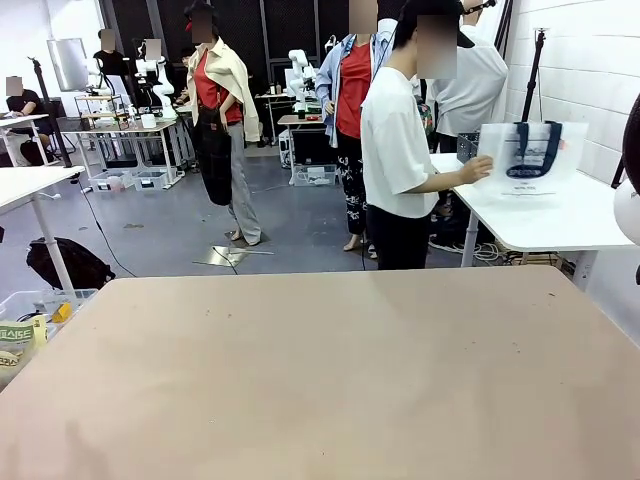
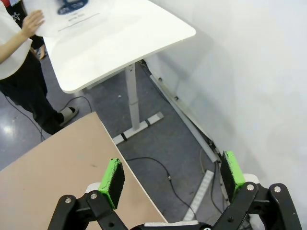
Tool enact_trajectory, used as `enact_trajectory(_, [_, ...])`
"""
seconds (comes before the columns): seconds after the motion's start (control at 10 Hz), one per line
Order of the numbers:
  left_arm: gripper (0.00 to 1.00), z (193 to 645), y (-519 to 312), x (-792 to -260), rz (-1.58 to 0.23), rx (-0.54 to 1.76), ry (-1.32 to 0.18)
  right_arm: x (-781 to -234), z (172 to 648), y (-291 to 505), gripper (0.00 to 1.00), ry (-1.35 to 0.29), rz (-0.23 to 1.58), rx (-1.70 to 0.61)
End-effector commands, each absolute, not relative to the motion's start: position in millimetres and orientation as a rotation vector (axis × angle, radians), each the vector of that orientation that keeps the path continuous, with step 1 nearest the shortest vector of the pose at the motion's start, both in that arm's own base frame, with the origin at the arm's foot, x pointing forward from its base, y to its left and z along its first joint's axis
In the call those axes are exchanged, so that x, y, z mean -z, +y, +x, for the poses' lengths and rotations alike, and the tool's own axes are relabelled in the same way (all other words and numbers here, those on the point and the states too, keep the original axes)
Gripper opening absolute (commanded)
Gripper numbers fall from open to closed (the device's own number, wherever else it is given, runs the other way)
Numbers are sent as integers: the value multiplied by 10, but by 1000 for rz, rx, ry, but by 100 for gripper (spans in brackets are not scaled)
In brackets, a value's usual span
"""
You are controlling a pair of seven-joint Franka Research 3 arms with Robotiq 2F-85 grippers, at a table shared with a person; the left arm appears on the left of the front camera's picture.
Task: Transfer purchased items from the store into the shopping bag.
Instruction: Open the Reusable shopping bag in the center of the table.
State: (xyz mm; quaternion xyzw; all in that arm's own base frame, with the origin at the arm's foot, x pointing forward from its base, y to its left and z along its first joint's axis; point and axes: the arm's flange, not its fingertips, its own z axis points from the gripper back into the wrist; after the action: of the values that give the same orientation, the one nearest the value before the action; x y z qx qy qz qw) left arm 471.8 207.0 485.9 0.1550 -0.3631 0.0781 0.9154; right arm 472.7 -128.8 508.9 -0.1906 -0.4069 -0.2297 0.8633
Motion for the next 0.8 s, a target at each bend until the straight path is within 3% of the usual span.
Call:
enact_trajectory(0.0, [100,4720,2082,-4884,324,-155,-755,-5075,4737,-1276,100,-857,-391,504])
enact_trajectory(0.7, [100,4720,2082,-4884,324,-155,-755,-5075,4737,-1276,100,-857,-391,504])
